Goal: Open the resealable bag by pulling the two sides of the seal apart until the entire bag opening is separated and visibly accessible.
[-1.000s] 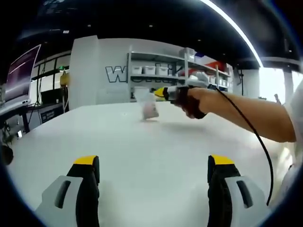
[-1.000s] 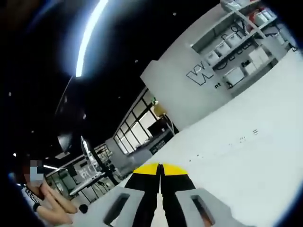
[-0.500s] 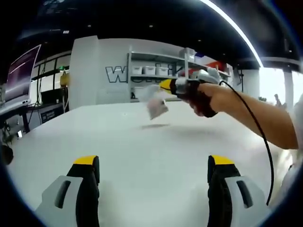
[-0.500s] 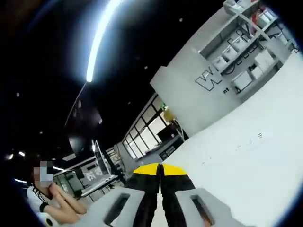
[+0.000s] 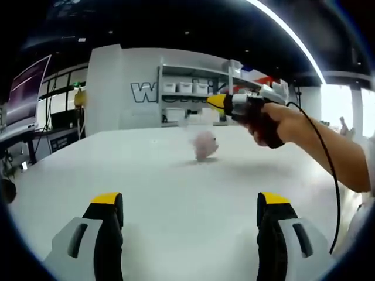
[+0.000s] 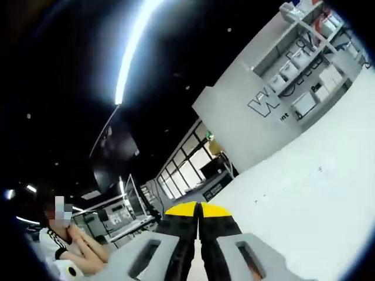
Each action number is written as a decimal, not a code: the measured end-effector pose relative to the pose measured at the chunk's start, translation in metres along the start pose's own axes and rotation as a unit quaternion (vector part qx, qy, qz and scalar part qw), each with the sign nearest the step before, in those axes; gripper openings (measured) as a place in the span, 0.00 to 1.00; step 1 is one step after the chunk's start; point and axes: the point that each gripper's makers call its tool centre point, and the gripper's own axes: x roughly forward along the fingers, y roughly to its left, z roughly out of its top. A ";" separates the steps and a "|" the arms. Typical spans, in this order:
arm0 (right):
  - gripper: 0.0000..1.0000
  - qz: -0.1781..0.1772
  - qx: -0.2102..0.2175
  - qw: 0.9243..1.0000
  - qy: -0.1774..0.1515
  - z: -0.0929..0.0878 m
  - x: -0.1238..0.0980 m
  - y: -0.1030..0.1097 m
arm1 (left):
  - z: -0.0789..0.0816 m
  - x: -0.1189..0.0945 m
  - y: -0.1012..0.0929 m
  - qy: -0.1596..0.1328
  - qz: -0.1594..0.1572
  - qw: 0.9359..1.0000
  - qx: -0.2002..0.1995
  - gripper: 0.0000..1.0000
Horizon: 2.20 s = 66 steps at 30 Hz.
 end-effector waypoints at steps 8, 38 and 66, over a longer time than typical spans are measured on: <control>0.00 -0.042 -0.102 0.993 0.041 0.007 -0.023 -0.012 | 0.000 -0.001 0.000 -0.001 0.000 1.000 0.001 0.94; 0.00 -0.069 -0.106 0.973 0.191 -0.072 -0.115 -0.050 | 0.000 0.001 -0.001 -0.001 -0.005 1.000 0.002 0.94; 0.11 -0.064 -0.129 0.955 0.259 -0.097 -0.113 -0.051 | -0.001 0.001 0.000 0.000 -0.005 1.000 0.002 0.94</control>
